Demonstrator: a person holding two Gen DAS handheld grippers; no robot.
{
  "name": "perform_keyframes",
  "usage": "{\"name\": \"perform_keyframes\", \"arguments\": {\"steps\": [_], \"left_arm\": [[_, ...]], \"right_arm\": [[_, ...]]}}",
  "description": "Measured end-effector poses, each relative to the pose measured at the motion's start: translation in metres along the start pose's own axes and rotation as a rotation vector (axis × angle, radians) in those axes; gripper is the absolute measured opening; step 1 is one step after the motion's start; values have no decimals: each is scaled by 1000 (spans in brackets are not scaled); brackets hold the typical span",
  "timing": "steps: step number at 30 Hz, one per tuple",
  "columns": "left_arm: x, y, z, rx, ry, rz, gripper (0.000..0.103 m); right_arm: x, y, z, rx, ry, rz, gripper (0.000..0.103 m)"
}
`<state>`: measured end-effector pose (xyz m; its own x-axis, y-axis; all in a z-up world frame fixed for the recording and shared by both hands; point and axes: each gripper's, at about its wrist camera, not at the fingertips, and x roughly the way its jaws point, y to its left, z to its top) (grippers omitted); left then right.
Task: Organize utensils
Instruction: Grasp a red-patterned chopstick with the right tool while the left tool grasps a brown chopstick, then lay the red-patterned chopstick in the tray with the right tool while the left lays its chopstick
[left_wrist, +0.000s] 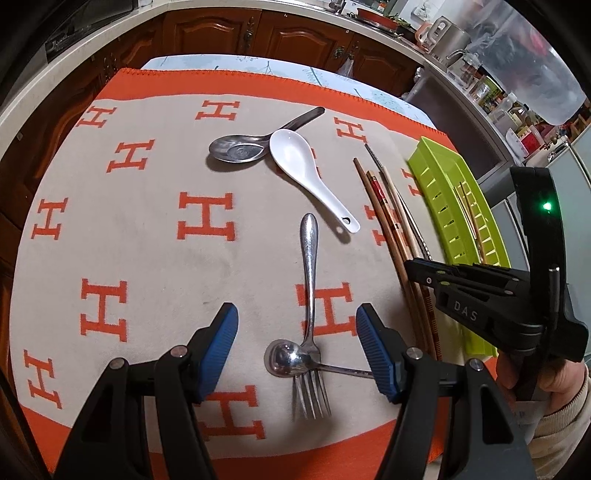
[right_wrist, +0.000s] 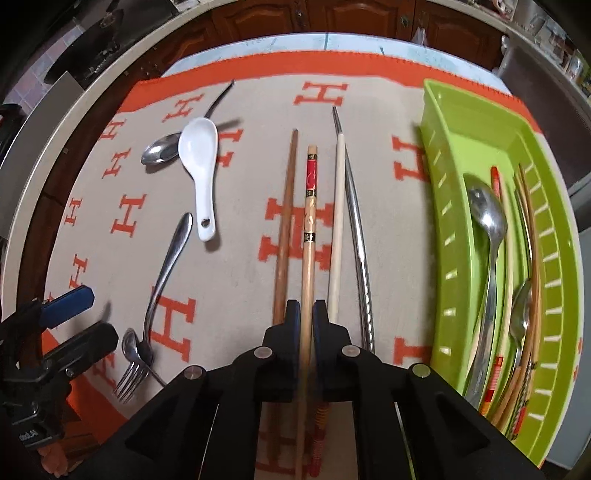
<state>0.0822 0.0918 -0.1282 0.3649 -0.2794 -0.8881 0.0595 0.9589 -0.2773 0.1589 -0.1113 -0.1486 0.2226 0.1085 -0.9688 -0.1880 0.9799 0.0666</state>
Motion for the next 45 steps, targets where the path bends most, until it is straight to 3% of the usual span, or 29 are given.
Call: {"name": "perform_keyframes", "arguments": {"steps": [7,12,15,20,23,31,38,43,45], "left_arm": [[-2,2,3,8,7,-29,65],[-5,-9,10,41,12,-58,65],[-6,-16,15,56,21,-78,65],[-3,-28,29,72,45,-117,64],[2,-37,37,72,64,-138,55],[39,-65,55,7,150,-168,50],[72,-92,59,1,186,-45,49],[94,-108,55,10,227,43,36],[96,-116,54,31,205,84,32]], "right_arm": [[5,18,9,-68,3,-75,13],[6,25,8,-84,-12,-107,9],[5,21,8,-40,-15,-84,6],[-6,-1,-2,99,-23,32,6],[-21,-10,-12,152,-46,92,6],[-84,-39,-43,215,-164,116,6],[-123,-74,-69,245,-233,118,6],[-137,-95,-86,248,-261,137,6],[-140,-101,-91,251,-272,139,6]]}}
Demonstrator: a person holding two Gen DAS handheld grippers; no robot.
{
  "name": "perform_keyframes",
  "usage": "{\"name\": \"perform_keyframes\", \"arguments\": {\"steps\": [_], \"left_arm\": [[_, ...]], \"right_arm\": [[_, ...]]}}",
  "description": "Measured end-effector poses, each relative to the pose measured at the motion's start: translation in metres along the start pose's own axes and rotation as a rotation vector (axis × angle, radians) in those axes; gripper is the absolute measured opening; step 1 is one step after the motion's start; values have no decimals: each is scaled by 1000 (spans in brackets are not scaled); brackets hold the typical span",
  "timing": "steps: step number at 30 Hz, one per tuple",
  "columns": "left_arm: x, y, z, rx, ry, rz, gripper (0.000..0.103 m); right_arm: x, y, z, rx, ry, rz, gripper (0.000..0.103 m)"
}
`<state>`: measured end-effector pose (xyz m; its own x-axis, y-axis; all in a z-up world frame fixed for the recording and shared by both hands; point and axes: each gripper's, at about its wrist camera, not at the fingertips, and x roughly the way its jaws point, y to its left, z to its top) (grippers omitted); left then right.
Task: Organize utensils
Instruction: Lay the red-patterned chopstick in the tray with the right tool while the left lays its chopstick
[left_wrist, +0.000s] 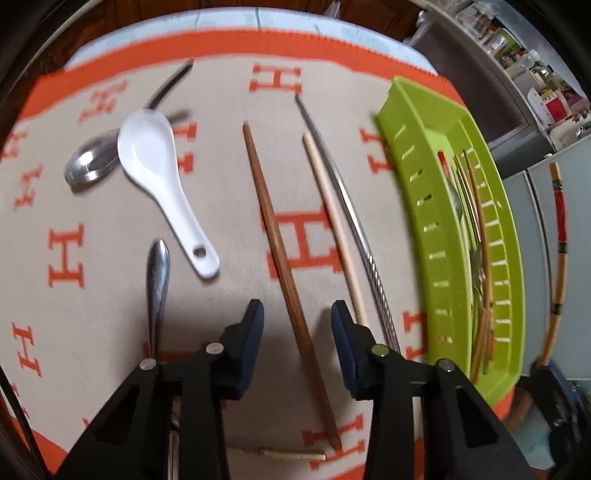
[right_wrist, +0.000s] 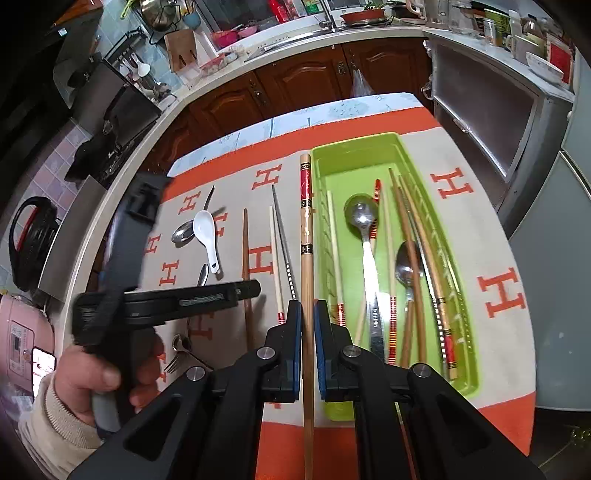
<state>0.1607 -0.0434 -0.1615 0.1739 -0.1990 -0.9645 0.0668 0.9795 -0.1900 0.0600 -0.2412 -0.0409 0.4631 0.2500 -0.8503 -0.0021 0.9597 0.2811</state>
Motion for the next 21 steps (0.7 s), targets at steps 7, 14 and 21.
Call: {"name": "perform_keyframes", "arguments": {"steps": [7,14,21], "left_arm": [[4,0,-3,-38,-21,0,4],[-26,3,-24,-90,-28,-156,4],[-80,-34,-20,-35,-95,-290,4]], "right_arm": [[-18,-27,-4,28,-33,-3,6],[-15,-50,6,52,-50,-54,6],[-9,-62,25,48,-67,-98,6]]}}
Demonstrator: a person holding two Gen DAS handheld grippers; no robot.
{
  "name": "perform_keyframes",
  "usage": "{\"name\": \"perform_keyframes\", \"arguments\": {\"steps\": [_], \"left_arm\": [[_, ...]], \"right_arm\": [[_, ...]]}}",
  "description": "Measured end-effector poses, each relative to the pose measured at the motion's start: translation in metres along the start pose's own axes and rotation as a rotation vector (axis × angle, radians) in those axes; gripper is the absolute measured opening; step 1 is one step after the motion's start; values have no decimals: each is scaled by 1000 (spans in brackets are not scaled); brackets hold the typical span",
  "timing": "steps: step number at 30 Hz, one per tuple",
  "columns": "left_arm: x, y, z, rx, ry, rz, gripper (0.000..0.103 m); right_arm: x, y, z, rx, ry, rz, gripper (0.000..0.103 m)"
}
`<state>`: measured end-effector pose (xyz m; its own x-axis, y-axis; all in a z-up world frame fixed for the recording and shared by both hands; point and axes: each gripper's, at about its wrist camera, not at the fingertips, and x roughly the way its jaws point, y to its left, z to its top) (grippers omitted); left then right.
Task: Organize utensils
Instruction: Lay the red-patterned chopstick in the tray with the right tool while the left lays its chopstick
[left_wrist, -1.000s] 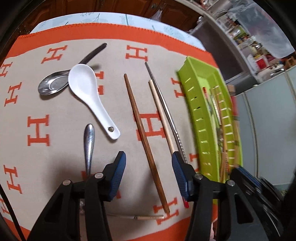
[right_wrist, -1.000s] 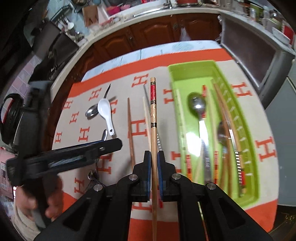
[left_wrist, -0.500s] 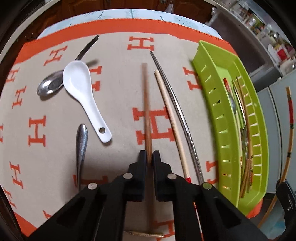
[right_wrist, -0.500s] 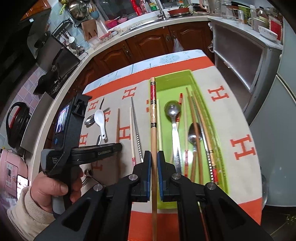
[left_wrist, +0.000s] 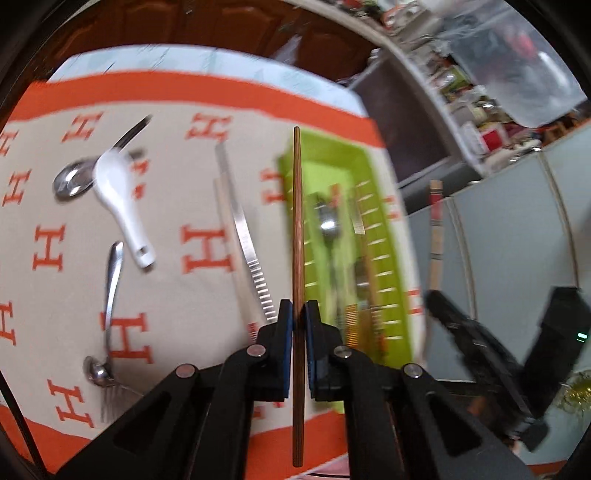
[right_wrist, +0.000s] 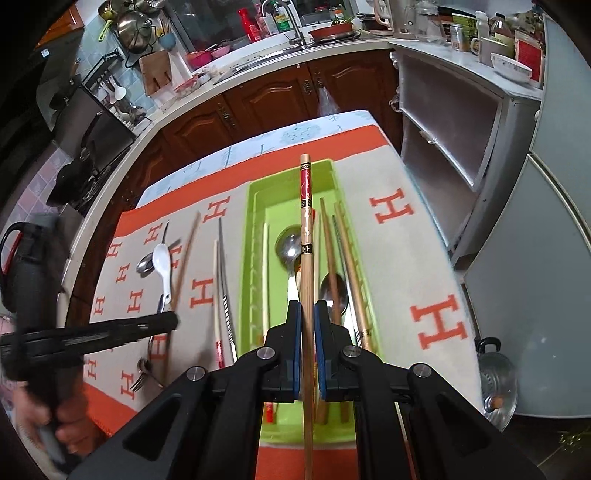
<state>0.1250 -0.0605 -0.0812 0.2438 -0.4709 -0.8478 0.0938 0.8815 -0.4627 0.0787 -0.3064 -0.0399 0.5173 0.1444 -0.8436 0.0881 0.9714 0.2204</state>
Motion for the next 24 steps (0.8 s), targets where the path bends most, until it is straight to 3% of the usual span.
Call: {"name": "perform_keyframes", "arguments": {"steps": [7,16,18,24], "left_arm": [[19,-47,24,58,-5,-21,4],[66,-55,31,41,47,24,5],[68,-56,32,51,46,47,20],[53,-57,29,86,7,74,46]], "right_arm": [[19,-5,28,-36,8,-48,6],[68,-17,57,-60,75,-60,7],[75,-18,59,-62,90,-67,7],[86,-20,59,-53,99,-92,15]]}}
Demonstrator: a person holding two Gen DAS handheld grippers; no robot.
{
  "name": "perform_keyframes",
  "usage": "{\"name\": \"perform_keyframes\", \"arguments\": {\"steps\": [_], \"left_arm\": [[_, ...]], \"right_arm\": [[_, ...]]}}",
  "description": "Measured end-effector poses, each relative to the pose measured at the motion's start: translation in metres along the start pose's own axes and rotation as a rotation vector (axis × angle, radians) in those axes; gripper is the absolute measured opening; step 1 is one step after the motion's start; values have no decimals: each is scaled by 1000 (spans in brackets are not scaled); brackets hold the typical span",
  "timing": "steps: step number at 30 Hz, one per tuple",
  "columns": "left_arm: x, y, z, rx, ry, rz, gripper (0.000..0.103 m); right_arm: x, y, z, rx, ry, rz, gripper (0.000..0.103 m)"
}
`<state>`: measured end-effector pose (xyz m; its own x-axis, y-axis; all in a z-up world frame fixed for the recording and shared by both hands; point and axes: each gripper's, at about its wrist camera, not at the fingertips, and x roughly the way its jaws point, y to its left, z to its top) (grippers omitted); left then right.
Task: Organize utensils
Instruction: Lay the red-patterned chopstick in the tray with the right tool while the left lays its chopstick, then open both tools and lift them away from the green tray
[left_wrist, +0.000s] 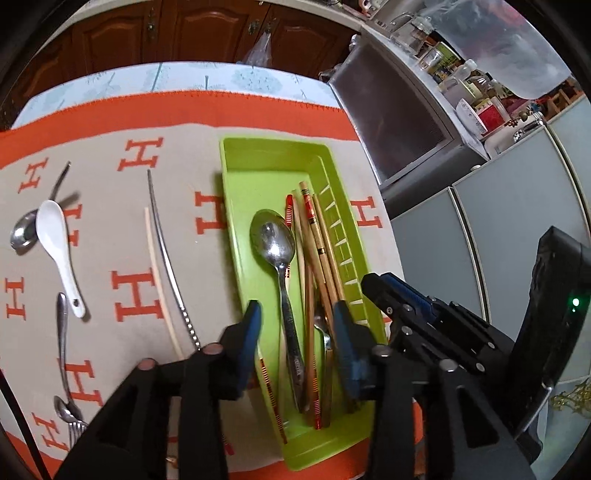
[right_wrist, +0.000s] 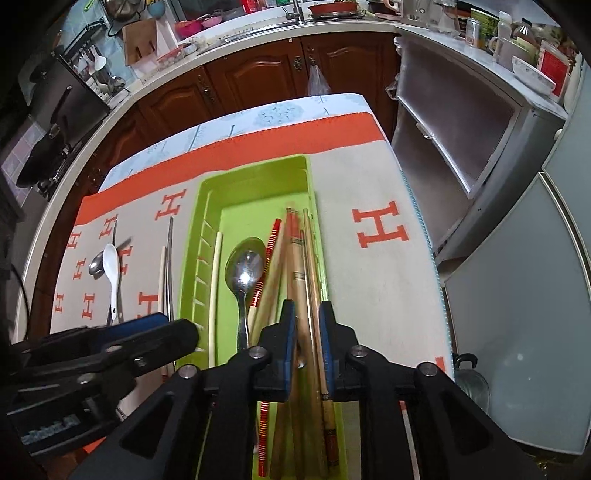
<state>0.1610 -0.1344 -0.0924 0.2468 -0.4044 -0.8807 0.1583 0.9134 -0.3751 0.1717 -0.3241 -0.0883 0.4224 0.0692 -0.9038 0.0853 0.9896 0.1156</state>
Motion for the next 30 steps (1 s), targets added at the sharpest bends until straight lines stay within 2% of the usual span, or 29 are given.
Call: {"name": "perform_keyframes", "arguments": {"steps": [6,15,18,20,21,30], "left_arm": [[-26,6,-12,40,-44,26,52],[-60,28,-42,104,-103,131,61],[-70,39,-53,109,-125,159,67],[-77,46,-61,116,-142,177,68],[-78,49,-65,118,-147,186,68],[-98,82,-94,106,-179,229,72]], "right_arm": [[-19,1,-17,24,-27,0,16],[-63,9,-54,45,-80,31,18],[-78,16,-68,40,-96,33,25],[-88,21,-77,41,-107,33,34],[-92,25,-83,39,-113,35,36],[-121,55,-112,10,-123,64,37]]}}
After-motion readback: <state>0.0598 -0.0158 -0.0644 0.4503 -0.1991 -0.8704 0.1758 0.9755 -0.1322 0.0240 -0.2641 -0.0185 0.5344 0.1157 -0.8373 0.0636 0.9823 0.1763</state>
